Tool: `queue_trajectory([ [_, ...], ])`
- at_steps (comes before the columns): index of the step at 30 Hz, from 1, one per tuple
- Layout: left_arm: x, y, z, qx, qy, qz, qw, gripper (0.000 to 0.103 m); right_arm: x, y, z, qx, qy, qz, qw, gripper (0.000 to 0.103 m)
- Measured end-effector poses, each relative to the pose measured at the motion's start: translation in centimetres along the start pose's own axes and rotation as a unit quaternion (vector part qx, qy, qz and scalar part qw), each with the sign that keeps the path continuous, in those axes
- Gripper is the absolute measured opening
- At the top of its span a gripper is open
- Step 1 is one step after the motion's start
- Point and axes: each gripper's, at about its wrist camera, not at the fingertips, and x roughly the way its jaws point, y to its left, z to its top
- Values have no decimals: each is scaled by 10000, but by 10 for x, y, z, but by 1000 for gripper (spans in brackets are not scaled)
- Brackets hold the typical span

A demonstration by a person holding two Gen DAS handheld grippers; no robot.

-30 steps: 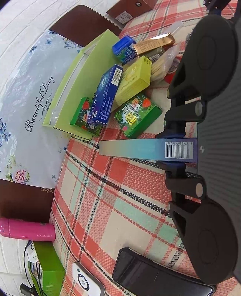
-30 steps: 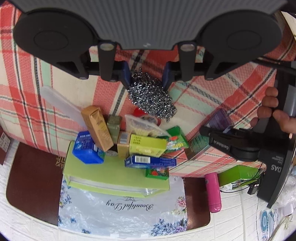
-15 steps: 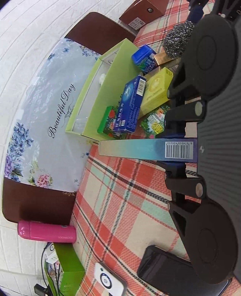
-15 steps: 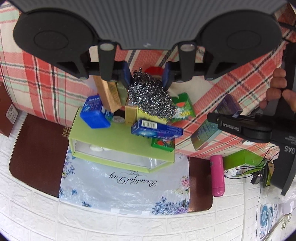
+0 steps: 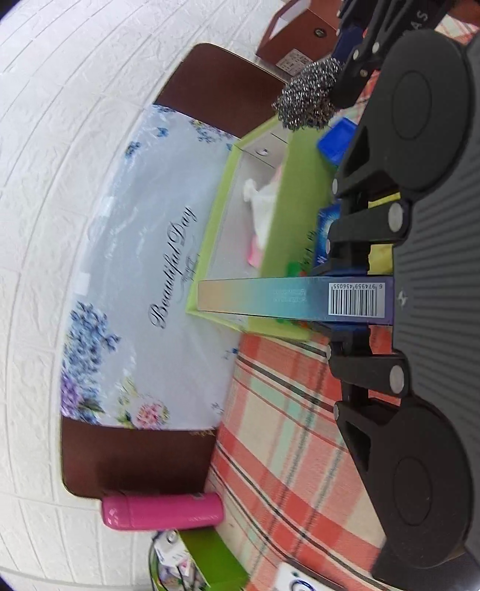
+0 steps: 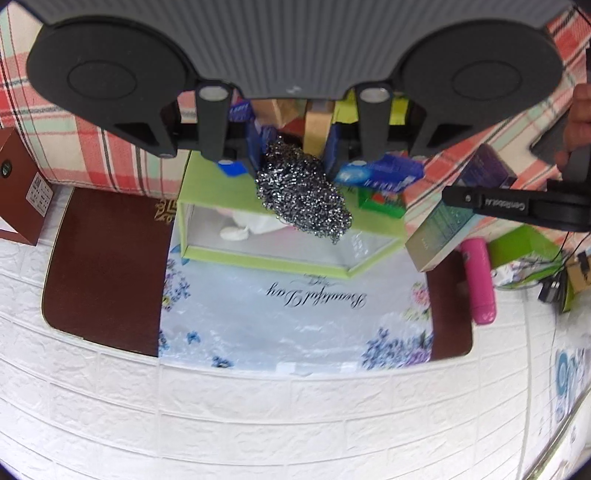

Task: Organize objects
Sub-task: 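Carry the steel wool and toothbrush box into the green box and release both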

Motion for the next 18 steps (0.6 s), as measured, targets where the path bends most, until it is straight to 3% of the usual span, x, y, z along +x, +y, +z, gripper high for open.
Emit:
queue_trajectory([
  [9,45,-27,61,-38,-148,-299,9994,22,49,-28,34,291,-356,-159,9988,34],
  [18,112,-36,73,-63,98,-293,9995,23,116,-45,41,361,-369,-444,9977,36],
])
